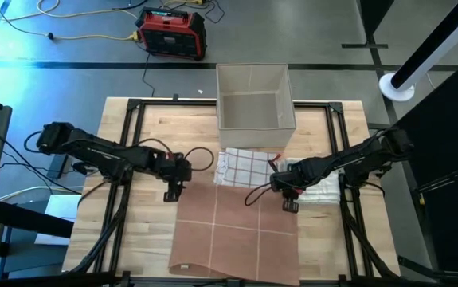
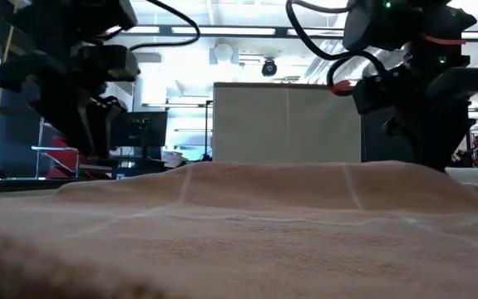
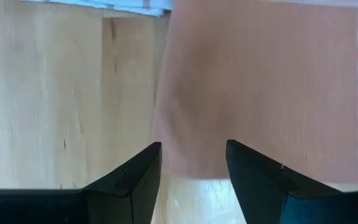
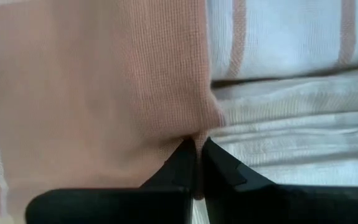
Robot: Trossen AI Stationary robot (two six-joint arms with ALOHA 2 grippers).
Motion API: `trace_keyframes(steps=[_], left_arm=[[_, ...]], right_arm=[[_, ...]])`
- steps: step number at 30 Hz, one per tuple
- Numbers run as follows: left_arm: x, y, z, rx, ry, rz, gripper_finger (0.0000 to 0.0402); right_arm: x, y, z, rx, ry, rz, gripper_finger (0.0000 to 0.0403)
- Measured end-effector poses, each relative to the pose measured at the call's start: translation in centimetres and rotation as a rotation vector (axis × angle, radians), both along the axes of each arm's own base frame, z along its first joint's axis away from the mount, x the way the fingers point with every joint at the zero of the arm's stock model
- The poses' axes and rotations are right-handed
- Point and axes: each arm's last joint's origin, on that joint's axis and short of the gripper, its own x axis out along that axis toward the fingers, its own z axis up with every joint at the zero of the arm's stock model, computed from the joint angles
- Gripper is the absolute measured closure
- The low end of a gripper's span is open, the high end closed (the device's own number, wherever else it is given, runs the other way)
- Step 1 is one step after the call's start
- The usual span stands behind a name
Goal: Fold towel
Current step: Fold the brown towel
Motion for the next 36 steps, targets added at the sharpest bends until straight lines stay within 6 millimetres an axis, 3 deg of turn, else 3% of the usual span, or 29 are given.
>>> trace_keyframes(steps=[10, 13, 16, 18, 22, 27, 33, 36], left_arm=[[1.0, 2.5, -3.8, -0.046, 0.196, 0.071, 0.024], [1.0, 2.7, -4.3, -0.061, 0.237, 0.096, 0.0286], [0.9, 2.6, -4.6, -0.075, 0.274, 0.112, 0.0365], [0.7, 2.6, -4.4, -0.089, 0.288, 0.146, 0.0389], [0.2, 2.4, -2.5, -0.061, 0.37, 0.216, 0.0386], [0.2, 1.8, 2.6, 0.114, 0.342, 0.228, 0.0393], [-0.4, 2.3, 8.6, 0.297, 0.2, 0.307, 0.0393], [-1.1, 2.0, 10.6, 0.251, 0.146, 0.372, 0.0393]], right_arm=[[0.1, 0.3, 0.0, -0.021, -0.023, -0.011, 0.0402], [0.0, 0.7, 0.0, -0.023, -0.023, 0.003, 0.0402], [-0.1, 1.0, 0.0, -0.017, -0.021, -0.015, 0.0402], [-0.1, 1.2, 0.2, -0.013, -0.025, -0.044, 0.0402], [-0.7, 1.5, 1.9, -0.013, -0.102, -0.117, 0.0402], [-2.4, 1.3, 5.3, -0.075, -0.273, -0.238, 0.0402], [-5.1, 0.2, 8.5, -0.162, -0.436, -0.32, 0.0402], [-5.9, 0.3, 9.5, -0.09, -0.479, -0.323, 0.0402]])
